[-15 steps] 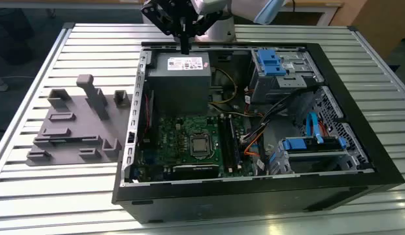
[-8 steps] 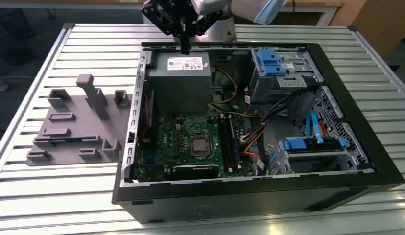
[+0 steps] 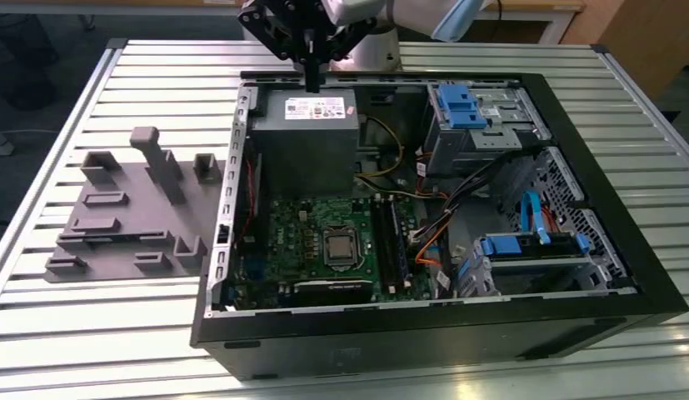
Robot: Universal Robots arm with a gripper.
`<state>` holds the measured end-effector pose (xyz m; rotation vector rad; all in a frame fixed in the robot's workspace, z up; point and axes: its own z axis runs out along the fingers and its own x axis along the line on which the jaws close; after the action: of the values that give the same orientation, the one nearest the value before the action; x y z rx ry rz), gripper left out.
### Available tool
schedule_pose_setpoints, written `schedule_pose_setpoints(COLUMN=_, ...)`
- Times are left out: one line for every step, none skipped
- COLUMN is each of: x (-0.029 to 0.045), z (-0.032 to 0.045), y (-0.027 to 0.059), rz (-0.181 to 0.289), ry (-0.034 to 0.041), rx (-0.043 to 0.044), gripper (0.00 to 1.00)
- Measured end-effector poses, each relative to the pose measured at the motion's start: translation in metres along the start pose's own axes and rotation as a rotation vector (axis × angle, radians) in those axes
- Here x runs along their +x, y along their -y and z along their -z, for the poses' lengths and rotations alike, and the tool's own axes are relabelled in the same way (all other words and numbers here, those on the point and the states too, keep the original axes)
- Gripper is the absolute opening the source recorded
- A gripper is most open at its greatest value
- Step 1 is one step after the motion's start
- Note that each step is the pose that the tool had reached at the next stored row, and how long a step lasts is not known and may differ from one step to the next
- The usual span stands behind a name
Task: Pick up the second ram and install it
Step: 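Reach for the second ram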
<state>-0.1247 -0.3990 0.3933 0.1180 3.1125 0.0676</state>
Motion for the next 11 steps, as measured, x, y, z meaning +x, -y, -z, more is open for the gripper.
schedule_pose_setpoints(x=0.0010, z=0.0000, y=0.0000, rz=0.000, ry=0.0000, rx=0.0000, gripper=0.11)
schedule_pose_setpoints(x=0.0018, z=0.0000, y=0.0001, rz=0.000, ry=0.0000, rx=0.0000, gripper=0.11)
schedule_pose_setpoints(x=0.0024, z=0.0000, y=0.0001, rz=0.000, ry=0.0000, rx=-0.0001, gripper=0.11)
schedule_pose_setpoints(x=0.0029, z=0.0000, y=0.0001, rz=0.000, ry=0.0000, rx=0.0000, gripper=0.11)
schedule_pose_setpoints(x=0.0034, z=0.0001, y=0.0002, rz=0.000, ry=0.0000, rx=0.0000, gripper=0.11)
schedule_pose_setpoints(x=0.0039, z=0.0001, y=0.0002, rz=0.000, ry=0.0000, rx=0.0000, gripper=0.11)
schedule_pose_setpoints(x=0.0045, z=0.0001, y=0.0003, rz=0.000, ry=0.0000, rx=0.0000, gripper=0.11)
schedule_pose_setpoints(x=0.0048, z=0.0001, y=0.0003, rz=0.000, ry=0.0000, rx=0.0000, gripper=0.11)
schedule_pose_setpoints(x=0.0051, z=0.0001, y=0.0003, rz=0.000, ry=0.0000, rx=0.0000, gripper=0.11)
schedule_pose_setpoints(x=0.0053, z=0.0001, y=0.0003, rz=0.000, ry=-0.0001, rx=0.0000, gripper=0.11)
schedule_pose_setpoints(x=0.0056, z=0.0001, y=0.0004, rz=0.000, ry=0.0000, rx=0.0000, gripper=0.11)
